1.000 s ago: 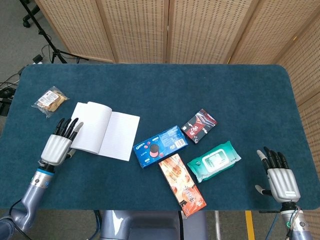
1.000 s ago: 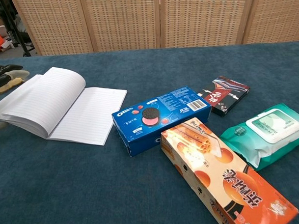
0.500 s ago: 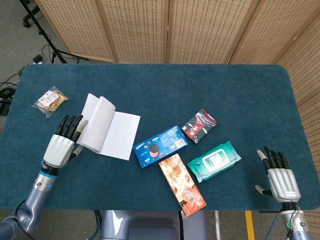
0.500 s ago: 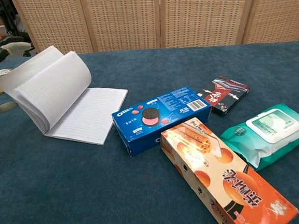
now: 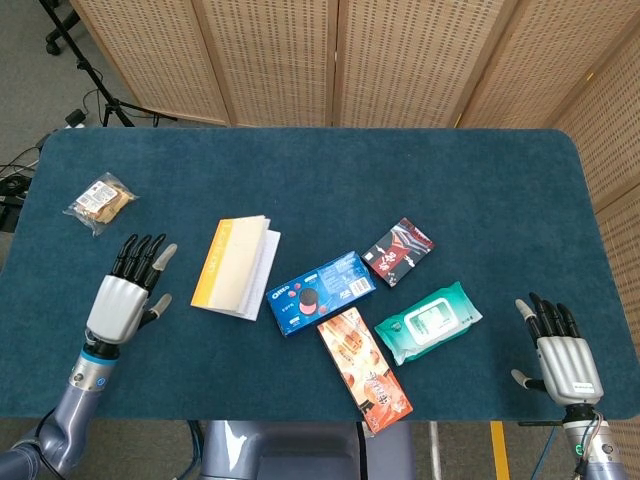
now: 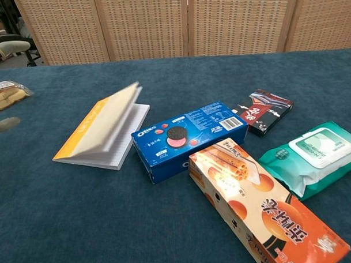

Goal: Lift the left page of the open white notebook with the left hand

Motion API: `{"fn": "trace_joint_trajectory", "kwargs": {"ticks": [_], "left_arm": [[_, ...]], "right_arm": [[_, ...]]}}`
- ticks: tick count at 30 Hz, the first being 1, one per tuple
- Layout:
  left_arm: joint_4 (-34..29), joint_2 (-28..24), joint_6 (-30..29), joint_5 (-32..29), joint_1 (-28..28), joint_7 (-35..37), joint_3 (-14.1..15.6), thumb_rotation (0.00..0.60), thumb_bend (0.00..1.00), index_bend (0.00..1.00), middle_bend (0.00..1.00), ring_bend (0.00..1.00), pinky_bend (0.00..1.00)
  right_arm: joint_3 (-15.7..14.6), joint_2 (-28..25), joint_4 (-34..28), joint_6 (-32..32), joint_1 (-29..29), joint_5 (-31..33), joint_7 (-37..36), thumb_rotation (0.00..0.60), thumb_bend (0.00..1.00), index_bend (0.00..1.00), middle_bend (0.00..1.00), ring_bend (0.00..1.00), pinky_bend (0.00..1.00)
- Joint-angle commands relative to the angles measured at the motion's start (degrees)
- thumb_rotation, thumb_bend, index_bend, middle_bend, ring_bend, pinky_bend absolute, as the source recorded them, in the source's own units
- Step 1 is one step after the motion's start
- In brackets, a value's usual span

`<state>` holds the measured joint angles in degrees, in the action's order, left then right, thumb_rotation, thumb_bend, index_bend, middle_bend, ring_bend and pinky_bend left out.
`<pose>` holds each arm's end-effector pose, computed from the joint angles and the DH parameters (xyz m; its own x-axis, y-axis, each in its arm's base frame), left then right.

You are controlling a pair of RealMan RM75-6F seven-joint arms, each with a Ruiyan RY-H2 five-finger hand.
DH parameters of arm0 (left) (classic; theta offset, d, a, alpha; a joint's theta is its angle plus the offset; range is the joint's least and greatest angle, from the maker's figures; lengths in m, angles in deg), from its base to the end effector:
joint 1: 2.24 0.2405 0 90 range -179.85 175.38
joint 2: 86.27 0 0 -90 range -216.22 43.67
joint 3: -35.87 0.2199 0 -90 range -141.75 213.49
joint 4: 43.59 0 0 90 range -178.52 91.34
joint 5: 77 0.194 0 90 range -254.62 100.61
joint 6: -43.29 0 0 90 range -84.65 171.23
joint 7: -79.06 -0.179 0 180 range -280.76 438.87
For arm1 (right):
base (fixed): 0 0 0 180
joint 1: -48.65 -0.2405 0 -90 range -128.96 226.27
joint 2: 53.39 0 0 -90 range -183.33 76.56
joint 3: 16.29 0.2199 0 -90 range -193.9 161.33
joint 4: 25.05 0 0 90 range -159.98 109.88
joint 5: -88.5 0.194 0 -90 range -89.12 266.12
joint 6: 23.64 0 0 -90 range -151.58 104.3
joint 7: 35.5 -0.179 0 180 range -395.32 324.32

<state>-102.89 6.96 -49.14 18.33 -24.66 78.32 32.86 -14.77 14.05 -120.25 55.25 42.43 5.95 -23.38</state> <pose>-0.1981 0.2837 0.0646 0.3998 -0.2604 0.8788 0.7866 -0.3948 -0.4748 -0.2699 -0.2107 0.1179 0.4814 -0.1368 0.8658 -0.8743 -0.0050 0.4853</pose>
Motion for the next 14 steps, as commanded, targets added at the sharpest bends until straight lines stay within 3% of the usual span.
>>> {"fn": "trace_joint_trajectory", "kwargs": {"ticks": [1,7,10,14], "left_arm": [[-2.26,-1.89,-0.15,-0.4,1.48,-0.4,0.89,0.6,0.21,0.0,0.0,0.0,0.0],[-19.12,-13.58,7.65,-7.32,6.71,-8.16,5.25,0.6,0.21,0.0,0.0,0.0,0.0],[-23.82,-16.87,8.15,-9.4,8.69,-10.03,6.11,0.6,0.21,0.0,0.0,0.0,0.0],[-25.23,-18.55,7.65,-9.92,10.07,-10.82,6.32,0.6,0.21,0.0,0.0,0.0,0.0]], "right_arm": [[-0.01,-0.06,-0.01,0.0,0.02,0.0,-0.06,0.6,0.05,0.0,0.0,0.0,0.0],[0.02,-0.28,-0.2,0.34,0.08,-0.41,-0.49,0.6,0.05,0.0,0.0,0.0,0.0],[0.04,-0.3,-0.25,0.24,0.01,-0.43,-0.55,0.6,0.05,0.0,0.0,0.0,0.0],[-0.07,-0.32,-0.27,0.18,0.05,-0.44,-0.34,0.6,0.05,0.0,0.0,0.0,0.0]]}}
